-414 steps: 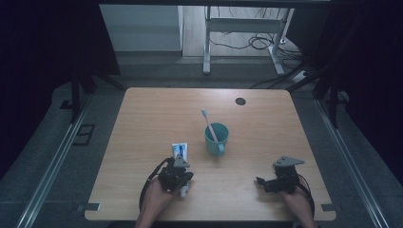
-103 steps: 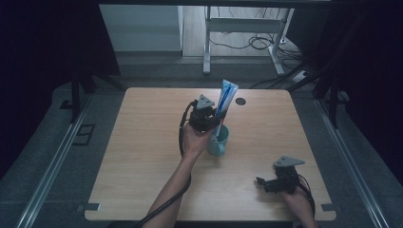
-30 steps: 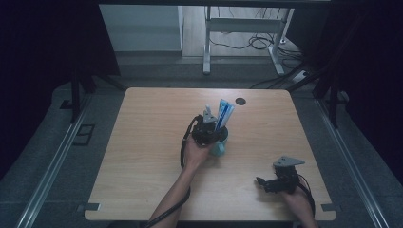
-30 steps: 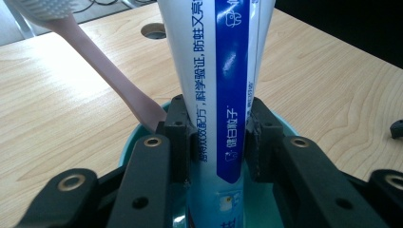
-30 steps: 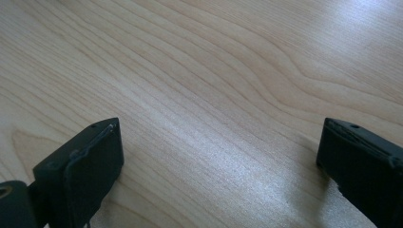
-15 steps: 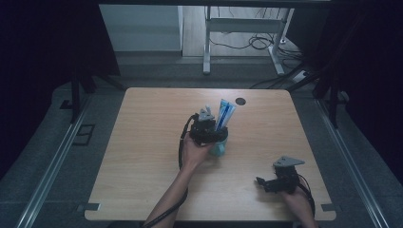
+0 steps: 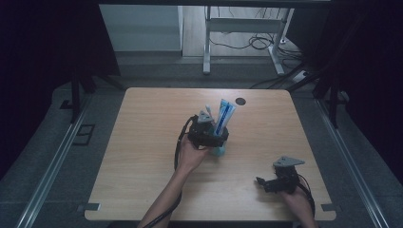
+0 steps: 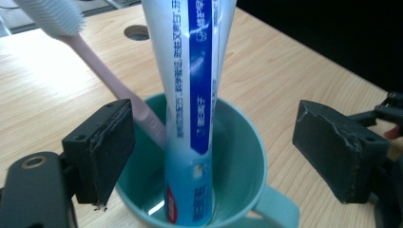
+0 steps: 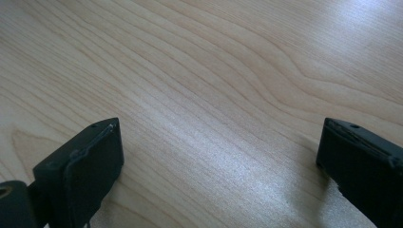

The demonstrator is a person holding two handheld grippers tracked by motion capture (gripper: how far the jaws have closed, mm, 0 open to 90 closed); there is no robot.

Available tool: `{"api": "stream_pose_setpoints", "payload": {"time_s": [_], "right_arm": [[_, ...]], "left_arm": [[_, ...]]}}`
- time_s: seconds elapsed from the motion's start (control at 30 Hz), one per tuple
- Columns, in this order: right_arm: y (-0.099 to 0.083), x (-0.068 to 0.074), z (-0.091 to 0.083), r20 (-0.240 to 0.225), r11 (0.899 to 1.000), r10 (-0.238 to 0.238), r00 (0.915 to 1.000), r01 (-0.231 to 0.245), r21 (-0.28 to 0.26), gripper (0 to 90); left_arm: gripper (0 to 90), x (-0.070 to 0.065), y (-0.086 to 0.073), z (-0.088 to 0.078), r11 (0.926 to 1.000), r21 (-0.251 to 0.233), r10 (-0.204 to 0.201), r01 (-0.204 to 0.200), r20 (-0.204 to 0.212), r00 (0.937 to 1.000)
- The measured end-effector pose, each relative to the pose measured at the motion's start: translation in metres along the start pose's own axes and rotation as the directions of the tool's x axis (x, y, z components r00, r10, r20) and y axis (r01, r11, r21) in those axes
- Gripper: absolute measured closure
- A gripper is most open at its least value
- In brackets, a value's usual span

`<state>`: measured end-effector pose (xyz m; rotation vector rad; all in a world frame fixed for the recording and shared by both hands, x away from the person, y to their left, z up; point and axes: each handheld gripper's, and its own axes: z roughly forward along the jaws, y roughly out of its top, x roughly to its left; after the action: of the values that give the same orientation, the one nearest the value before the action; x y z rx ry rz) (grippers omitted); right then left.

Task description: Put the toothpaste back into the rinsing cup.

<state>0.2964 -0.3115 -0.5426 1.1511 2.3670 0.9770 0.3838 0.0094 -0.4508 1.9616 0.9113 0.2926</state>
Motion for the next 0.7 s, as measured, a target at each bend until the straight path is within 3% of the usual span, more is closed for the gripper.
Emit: {"api": "stream_pose_setpoints", "payload": {"time_s": [0.33,0.7], "right_arm": [[0.0,0.0,0.0,0.0,1.0,0.0,1.0,0.0,-0.001,1.8],[0.0,0.0,0.0,0.0,1.0,0.0,1.0,0.0,0.0,1.8]], "left_arm": [[10.3,0.001,-0.007,-0.014,0.9999,0.01,-0.004,0.004,0.009,1.0],[4.4,0.002,-0.019,-0.021,0.9989,0.039,0.027,-0.027,-0.016,0.9995]]}}
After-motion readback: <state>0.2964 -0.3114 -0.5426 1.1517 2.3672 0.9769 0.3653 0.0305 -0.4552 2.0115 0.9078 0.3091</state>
